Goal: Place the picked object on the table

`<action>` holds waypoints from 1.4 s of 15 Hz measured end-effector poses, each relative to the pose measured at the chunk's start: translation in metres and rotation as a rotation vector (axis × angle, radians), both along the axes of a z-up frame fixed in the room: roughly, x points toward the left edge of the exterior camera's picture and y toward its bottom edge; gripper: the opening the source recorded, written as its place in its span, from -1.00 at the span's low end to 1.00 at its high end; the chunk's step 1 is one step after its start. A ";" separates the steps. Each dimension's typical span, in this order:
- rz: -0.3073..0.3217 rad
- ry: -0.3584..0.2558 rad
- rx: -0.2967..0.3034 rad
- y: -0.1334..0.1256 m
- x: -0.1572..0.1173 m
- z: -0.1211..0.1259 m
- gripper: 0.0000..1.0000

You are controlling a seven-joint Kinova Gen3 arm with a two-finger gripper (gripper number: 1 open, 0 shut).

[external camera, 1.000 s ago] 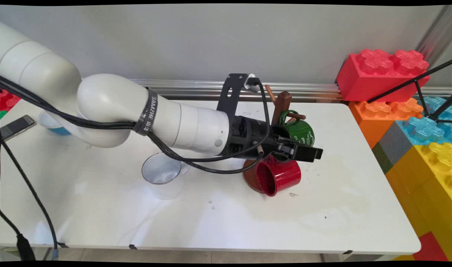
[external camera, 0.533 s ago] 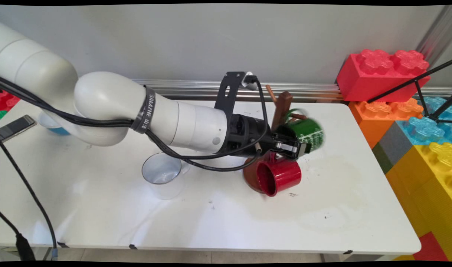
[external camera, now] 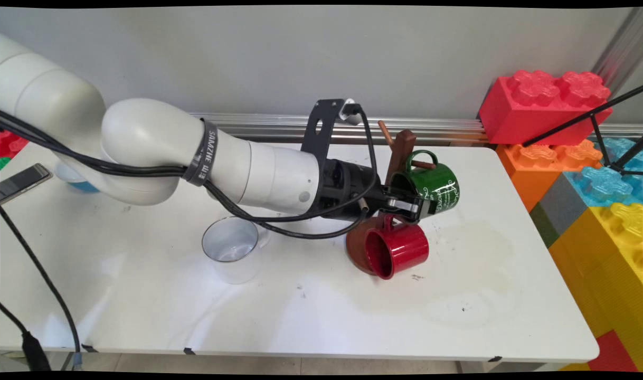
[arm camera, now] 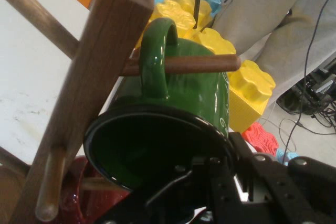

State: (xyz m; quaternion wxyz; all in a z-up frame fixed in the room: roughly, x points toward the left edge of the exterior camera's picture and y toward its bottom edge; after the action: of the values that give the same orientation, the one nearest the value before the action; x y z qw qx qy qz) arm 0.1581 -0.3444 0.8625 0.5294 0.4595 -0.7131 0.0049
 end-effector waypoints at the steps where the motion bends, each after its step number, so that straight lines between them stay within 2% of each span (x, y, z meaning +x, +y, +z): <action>1: 0.002 -0.001 0.001 0.000 0.001 0.000 -1.00; 13: -0.004 0.006 0.020 0.007 0.005 0.011 -1.00; 21: -0.029 0.036 0.035 0.018 -0.008 0.026 -1.00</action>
State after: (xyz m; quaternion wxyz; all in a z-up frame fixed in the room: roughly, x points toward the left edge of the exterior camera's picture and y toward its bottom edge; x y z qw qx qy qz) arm 0.1502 -0.3264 0.8881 0.5342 0.4583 -0.7099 -0.0236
